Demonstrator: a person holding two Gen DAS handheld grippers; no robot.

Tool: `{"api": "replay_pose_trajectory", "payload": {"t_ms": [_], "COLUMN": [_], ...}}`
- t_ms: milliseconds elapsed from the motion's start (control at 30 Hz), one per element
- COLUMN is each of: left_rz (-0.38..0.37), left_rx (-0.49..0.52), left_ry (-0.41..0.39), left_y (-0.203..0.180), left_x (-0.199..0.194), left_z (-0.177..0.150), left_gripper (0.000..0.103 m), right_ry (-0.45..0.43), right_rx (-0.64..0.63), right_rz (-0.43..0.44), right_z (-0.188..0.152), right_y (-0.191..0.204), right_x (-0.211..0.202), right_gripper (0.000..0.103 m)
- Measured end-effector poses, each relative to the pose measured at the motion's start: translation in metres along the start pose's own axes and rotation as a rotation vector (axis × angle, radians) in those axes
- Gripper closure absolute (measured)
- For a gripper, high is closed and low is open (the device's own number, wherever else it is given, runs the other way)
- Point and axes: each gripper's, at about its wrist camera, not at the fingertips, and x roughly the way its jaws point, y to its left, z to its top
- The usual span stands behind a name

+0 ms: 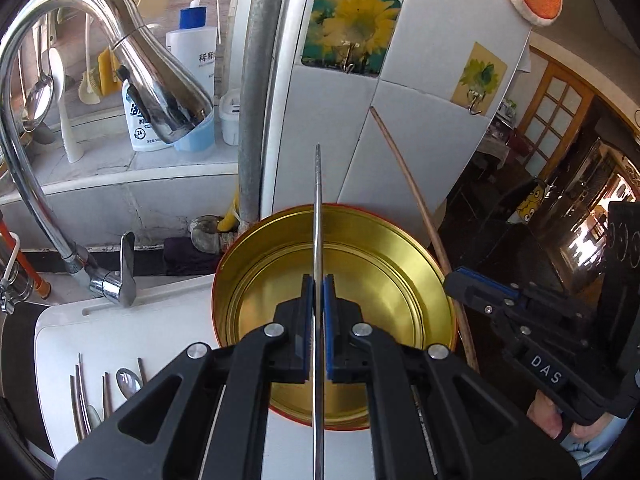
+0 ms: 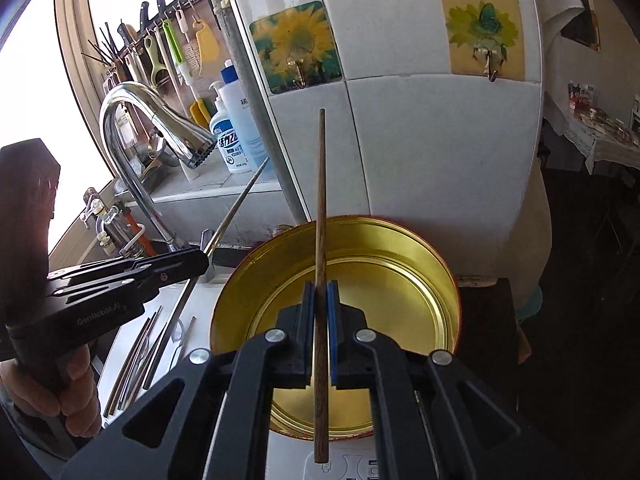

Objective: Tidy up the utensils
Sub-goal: 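Lift both held chopsticks and carry them over the red tin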

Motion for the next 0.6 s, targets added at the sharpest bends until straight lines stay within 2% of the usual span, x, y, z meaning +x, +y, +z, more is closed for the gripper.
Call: {"api": "replay_pose_trajectory", "payload": {"t_ms": [233,433,600], "left_rz": [-0.01,-0.018,-0.012], "left_rx": [-0.038,-0.036,-0.045], "left_ry": [0.099,0.157,0.206], "left_y": [0.012,0.014,0.018], "left_x": [0.067,0.091,0.106], "left_z": [-0.001,-0.007,-0.016], "left_gripper": [0.098,0.098,0.098], "right_ry": [0.122,0.194,0.298], "right_rx": [0.014,0.036,0.039], "right_rz": [-0.014,-0.023,0.0], "right_z": [-0.014,-0.018,-0.028], "right_y": [-0.008,-0.015,-0.012], "right_x": [0.055,0.079,0.097], "right_gripper": [0.096,0.096,0.096]}}
